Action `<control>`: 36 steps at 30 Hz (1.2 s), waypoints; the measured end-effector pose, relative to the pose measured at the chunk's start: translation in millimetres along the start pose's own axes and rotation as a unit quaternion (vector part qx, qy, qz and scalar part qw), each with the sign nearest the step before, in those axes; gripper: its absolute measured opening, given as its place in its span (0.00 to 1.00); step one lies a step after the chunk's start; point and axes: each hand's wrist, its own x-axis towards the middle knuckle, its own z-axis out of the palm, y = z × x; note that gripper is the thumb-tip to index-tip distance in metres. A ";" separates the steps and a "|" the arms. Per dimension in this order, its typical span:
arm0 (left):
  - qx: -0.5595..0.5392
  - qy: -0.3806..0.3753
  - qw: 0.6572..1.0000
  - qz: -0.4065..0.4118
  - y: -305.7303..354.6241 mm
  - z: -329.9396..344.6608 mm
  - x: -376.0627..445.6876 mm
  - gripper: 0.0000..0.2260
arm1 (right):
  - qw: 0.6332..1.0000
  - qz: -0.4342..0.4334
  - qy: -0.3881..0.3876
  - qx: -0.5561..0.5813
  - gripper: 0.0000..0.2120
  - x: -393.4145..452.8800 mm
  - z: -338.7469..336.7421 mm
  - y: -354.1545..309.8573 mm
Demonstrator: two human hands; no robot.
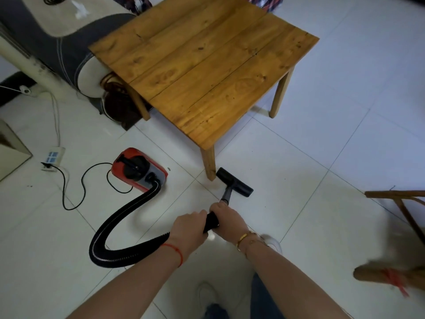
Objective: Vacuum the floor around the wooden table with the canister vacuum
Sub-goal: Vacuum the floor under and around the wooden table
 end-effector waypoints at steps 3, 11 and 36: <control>0.012 0.008 1.000 0.005 -9.1 3.8 -9.8 0.10 | 1.000 0.007 0.000 0.000 0.08 -4.1 8.8 -11.1; 0.020 0.011 1.000 0.017 -4.1 0.8 13.8 0.10 | 0.999 0.045 0.013 0.008 0.10 5.9 0.8 2.2; -0.028 0.052 0.998 -0.007 149.9 -123.0 291.9 0.10 | 0.998 0.055 0.008 -0.020 0.11 158.7 -208.1 238.9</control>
